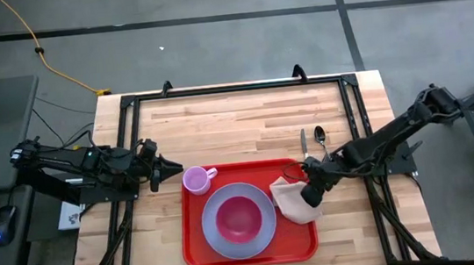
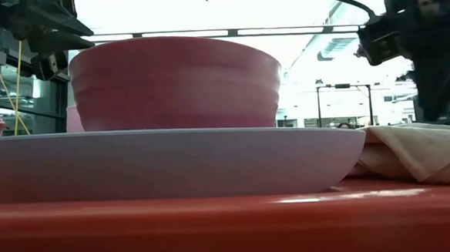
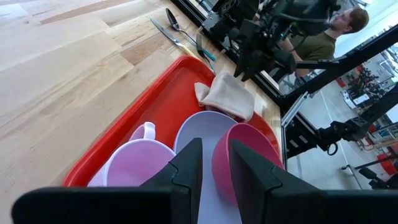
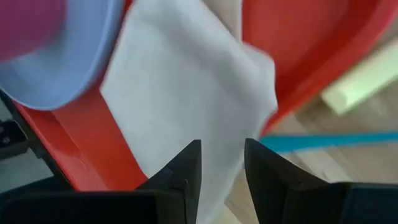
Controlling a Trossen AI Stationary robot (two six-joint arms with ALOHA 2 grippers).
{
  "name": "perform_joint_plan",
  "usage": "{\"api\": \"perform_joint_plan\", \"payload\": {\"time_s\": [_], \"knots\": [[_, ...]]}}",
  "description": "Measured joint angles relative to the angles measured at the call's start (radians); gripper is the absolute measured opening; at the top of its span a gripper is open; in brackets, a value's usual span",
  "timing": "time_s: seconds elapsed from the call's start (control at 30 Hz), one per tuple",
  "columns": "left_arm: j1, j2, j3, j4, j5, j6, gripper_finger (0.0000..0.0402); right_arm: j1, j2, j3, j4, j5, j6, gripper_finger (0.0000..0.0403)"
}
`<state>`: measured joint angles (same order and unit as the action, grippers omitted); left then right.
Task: Set up tray
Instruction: Put the brown table napkin on the red serving tray to the right of the purple plate
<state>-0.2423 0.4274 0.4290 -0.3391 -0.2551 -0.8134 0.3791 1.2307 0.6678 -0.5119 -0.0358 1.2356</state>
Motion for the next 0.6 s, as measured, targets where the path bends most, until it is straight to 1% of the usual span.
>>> {"api": "perform_joint_plan", "payload": {"time_s": [0.23, 0.43, 0.6], "knots": [[0.0, 0.0, 0.0, 0.0, -0.004, 0.0, 0.0111, 0.079, -0.01, 0.0, -0.04, 0.058, 0.116, 0.0099], [0.0, 0.0, 0.0, 0.0, -0.003, 0.0, 0.0111, 0.117, -0.01, 0.0, -0.047, 0.098, 0.152, 0.0099], [0.0, 0.0, 0.0, 0.0, -0.001, -0.003, 0.0111, 0.137, -0.01, 0.0, -0.094, 0.126, 0.174, 0.0099]]}}
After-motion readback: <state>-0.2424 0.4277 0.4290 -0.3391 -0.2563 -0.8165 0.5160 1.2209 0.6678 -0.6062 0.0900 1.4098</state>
